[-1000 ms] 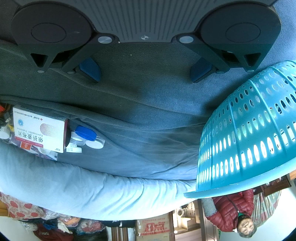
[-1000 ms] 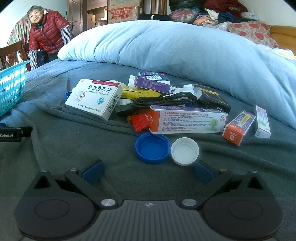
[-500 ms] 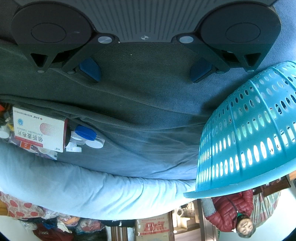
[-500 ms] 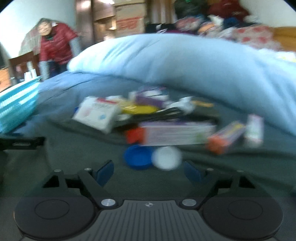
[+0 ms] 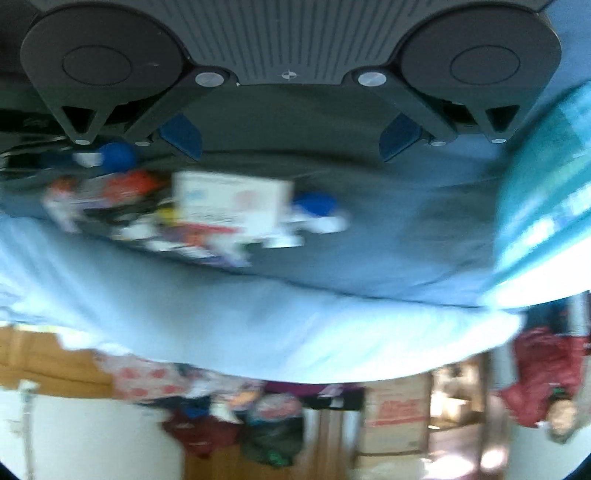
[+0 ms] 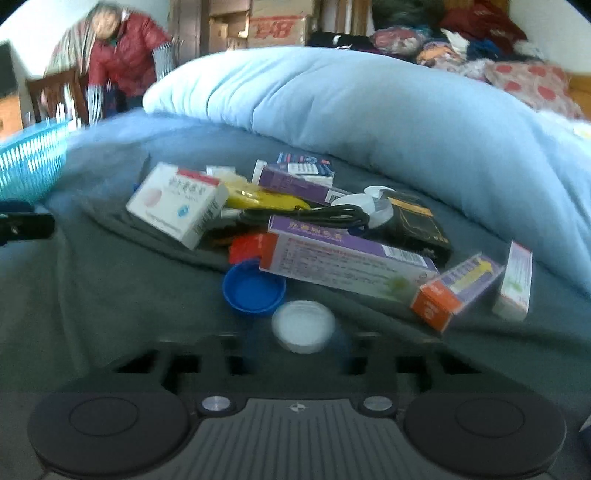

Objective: Organize objects
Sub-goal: 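Grasp the white bottle cap with the right tool while the left tool grasps the blue cap, then carry both caps over the blue basket and open both tools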

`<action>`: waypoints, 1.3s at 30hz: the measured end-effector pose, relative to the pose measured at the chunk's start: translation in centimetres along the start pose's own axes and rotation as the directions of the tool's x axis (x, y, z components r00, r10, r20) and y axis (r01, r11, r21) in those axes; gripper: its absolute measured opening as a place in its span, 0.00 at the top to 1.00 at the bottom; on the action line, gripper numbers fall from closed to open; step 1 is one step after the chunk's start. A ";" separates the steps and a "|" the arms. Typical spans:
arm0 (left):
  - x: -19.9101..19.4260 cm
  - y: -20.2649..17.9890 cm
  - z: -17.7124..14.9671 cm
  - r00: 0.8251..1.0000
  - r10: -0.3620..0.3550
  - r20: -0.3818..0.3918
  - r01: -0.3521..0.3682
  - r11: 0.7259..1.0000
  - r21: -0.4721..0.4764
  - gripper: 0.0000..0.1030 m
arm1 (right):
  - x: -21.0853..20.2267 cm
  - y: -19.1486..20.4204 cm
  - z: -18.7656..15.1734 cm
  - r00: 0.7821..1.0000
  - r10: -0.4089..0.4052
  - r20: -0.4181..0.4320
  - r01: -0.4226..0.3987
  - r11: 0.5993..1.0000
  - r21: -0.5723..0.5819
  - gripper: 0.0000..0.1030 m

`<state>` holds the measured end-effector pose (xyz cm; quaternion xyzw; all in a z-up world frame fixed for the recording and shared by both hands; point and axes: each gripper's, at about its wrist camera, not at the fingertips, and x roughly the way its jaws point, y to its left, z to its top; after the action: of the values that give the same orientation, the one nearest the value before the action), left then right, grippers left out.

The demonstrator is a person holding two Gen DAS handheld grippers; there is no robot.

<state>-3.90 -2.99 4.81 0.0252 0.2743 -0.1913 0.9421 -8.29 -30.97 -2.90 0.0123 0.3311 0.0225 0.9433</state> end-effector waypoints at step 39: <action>-9.7 5.5 12.7 0.958 0.272 0.087 -0.272 0.962 -0.009 0.61 | -11.8 9.2 12.3 0.931 0.263 0.253 -0.253 0.965 -0.073 0.67</action>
<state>-2.97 3.52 20.41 0.0556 0.2267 -0.0612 0.9705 -10.12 -22.45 14.44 0.0401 0.1994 0.1507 0.9674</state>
